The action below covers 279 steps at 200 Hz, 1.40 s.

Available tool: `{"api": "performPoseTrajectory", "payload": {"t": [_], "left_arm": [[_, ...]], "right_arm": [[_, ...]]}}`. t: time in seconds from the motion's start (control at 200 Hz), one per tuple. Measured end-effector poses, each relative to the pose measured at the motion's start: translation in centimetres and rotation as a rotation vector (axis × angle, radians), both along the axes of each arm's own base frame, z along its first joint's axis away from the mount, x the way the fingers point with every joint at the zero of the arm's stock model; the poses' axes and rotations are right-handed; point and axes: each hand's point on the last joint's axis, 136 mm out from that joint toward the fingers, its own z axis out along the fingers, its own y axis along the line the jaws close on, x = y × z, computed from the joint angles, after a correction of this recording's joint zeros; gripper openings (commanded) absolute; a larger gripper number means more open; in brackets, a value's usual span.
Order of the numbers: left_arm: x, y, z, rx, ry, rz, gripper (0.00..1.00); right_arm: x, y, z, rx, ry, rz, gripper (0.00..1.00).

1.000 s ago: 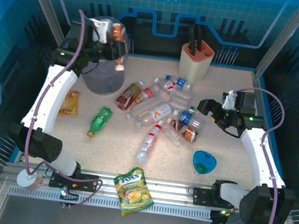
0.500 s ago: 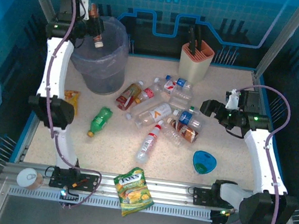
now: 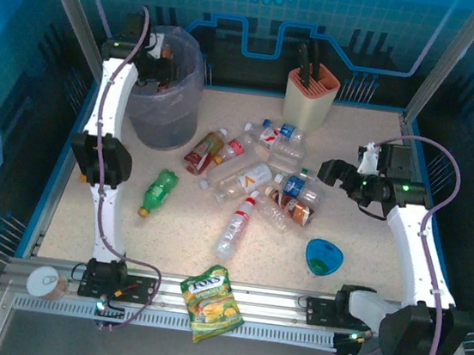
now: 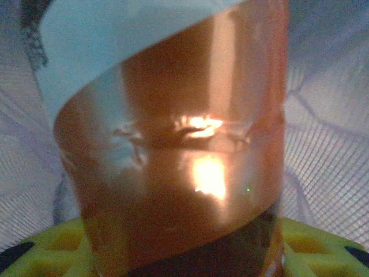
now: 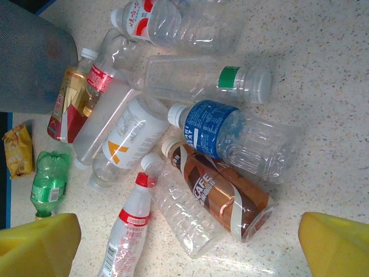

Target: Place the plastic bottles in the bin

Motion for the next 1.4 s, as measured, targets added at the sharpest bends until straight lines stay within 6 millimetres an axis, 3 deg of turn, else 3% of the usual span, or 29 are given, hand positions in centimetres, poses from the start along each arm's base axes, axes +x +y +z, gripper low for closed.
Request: {"api": "performPoseTrajectory", "payload": {"t": [0.065, 0.14, 0.215, 0.36, 0.66, 0.891, 1.016, 1.131, 1.281, 1.396], "left_arm": [[-0.2, -0.4, -1.0, -0.001, 0.026, -0.01, 0.14], [-0.5, -0.7, -2.2, -0.009, 0.057, -0.019, 0.31], [-0.8, -0.8, -3.3, -0.014, 0.086, -0.022, 0.38], [-0.8, -0.8, -3.6, -0.012, 0.092, -0.026, 0.6], [-0.9, -0.8, -3.6, -0.002, 0.091, -0.043, 0.9], [-1.1, -0.8, -2.5, 0.015, 0.071, -0.062, 0.99], [-1.8, -0.5, 0.7, 0.048, 0.009, -0.072, 0.99], [-3.5, -0.3, 6.3, 0.086, -0.099, -0.072, 0.99], [-7.9, -0.3, 15.6, 0.113, -0.286, -0.058, 0.99], [-12.1, -0.7, 20.7, 0.126, -0.392, -0.052, 0.99]], "right_arm": [[0.0, -0.1, -0.3, -0.006, 0.005, -0.005, 0.98], [0.0, -0.3, -0.7, -0.013, 0.017, -0.01, 0.98], [0.0, -0.5, -1.1, -0.018, 0.027, -0.015, 0.98], [-0.1, -0.6, -1.3, -0.029, 0.029, -0.01, 0.98], [-0.1, -0.6, -1.5, -0.038, 0.028, 0.003, 0.98], [-0.1, -0.6, -1.8, -0.037, 0.038, 0.004, 0.98], [0.0, -0.6, -2.1, -0.037, 0.05, 0.004, 0.98], [0.2, -0.5, -2.4, -0.031, 0.062, 0.008, 0.98], [0.4, -0.3, -3.0, -0.021, 0.08, 0.012, 0.98], [0.8, -0.1, -3.1, -0.008, 0.092, 0.018, 0.98]]}}
